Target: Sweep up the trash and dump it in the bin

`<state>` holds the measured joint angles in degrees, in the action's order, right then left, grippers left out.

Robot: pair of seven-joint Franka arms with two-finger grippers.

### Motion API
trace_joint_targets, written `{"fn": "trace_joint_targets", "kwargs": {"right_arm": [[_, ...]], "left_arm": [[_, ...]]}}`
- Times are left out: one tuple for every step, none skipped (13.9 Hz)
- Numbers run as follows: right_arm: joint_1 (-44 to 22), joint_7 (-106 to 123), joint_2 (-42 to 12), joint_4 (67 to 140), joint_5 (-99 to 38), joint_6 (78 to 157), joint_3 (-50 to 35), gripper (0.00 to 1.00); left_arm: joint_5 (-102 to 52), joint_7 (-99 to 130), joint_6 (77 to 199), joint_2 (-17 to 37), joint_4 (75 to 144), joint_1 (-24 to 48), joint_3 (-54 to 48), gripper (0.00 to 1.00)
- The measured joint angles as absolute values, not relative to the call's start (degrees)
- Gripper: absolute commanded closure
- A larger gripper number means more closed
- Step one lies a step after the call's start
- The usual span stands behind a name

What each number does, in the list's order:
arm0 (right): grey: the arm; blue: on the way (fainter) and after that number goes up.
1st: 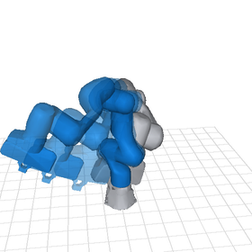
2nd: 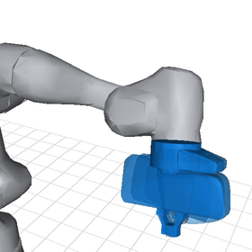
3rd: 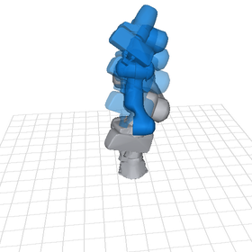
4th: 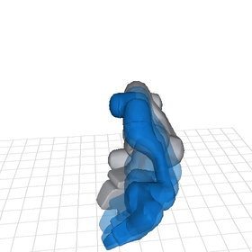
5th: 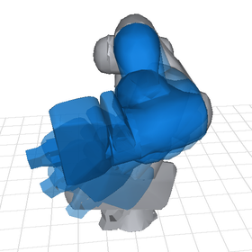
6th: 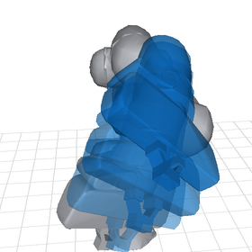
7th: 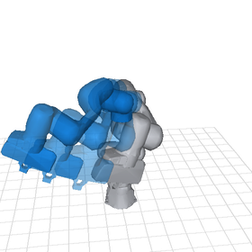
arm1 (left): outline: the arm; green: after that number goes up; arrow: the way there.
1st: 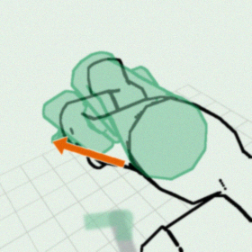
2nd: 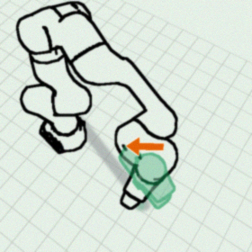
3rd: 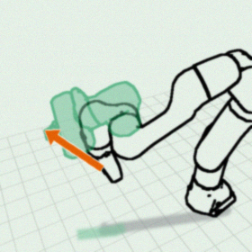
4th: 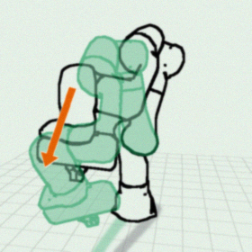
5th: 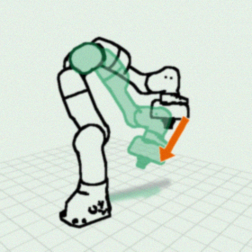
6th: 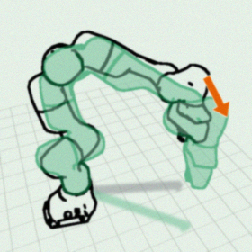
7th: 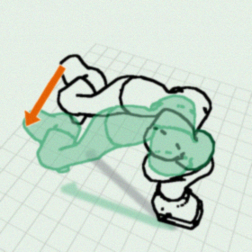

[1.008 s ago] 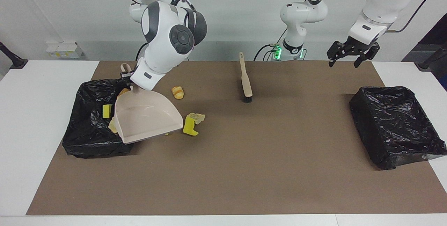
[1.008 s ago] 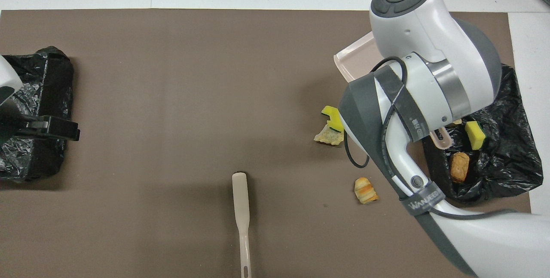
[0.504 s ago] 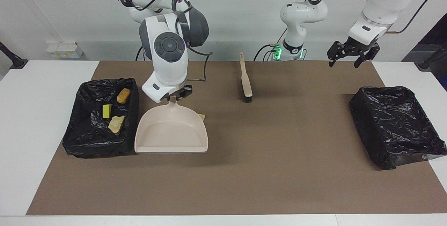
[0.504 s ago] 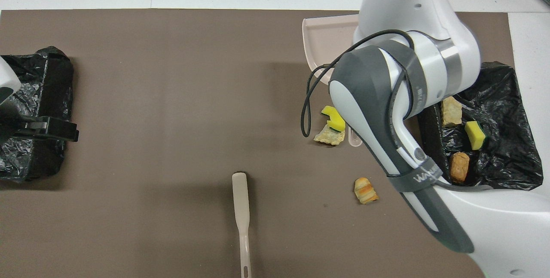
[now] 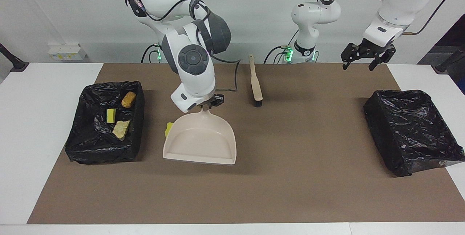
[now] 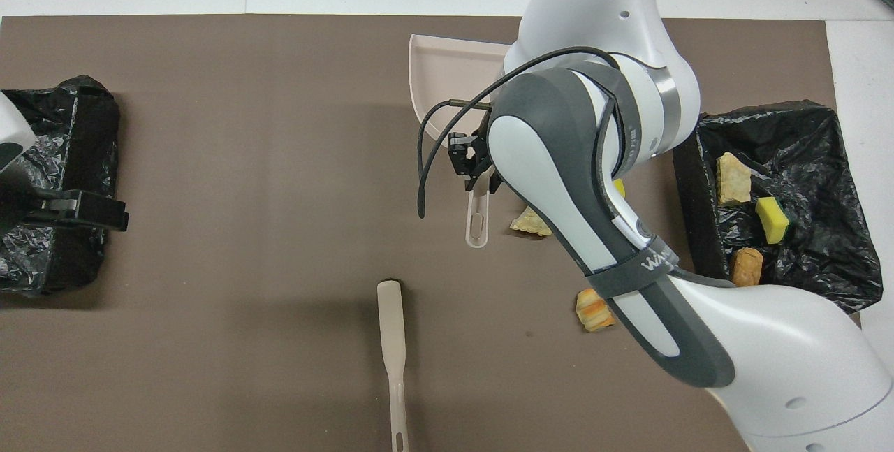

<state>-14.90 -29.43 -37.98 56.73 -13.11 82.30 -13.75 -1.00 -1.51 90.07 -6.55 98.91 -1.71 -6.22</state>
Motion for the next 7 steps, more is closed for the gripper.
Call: {"fn": "trace_joint_targets", "kwargs": {"right_arm": [[-14.9, -29.4, -38.9, 56.7, -13.4, 82.6, -14.8, 1.0], [-15.0, -29.4, -40.0, 56.7, -13.4, 83.5, -15.9, 1.0], [-15.0, -29.4, -41.3, 56.7, -13.5, 84.0, -17.0, 1.0], [-15.3, -29.5, -42.5, 56.7, -13.5, 84.3, -17.8, 1.0], [-15.9, -29.5, -43.8, 56.7, -13.5, 84.4, -18.3, 1.0], [-16.8, -29.5, -45.0, 56.7, -13.6, 84.7, -18.3, 1.0], [-17.9, -29.5, -46.0, 56.7, -13.6, 85.4, -18.4, 1.0]], "left_arm": [[-1.0, -1.5, 90.1, -6.5, 99.1, -1.7, -6.2, 0.0], [-1.0, -1.5, 90.1, -6.6, 99.3, -1.7, -6.2, 0.0], [-1.0, -1.5, 90.1, -6.6, 99.4, -1.7, -6.2, 0.0], [-1.0, -1.5, 90.1, -6.6, 99.5, -1.7, -6.2, 0.0], [-1.0, -1.5, 90.1, -6.6, 99.5, -1.7, -6.2, 0.0], [-1.0, -1.5, 90.1, -6.6, 99.5, -1.7, -6.2, 0.0], [-1.0, -1.5, 90.1, -6.6, 99.6, -1.7, -6.2, 0.0]]}}
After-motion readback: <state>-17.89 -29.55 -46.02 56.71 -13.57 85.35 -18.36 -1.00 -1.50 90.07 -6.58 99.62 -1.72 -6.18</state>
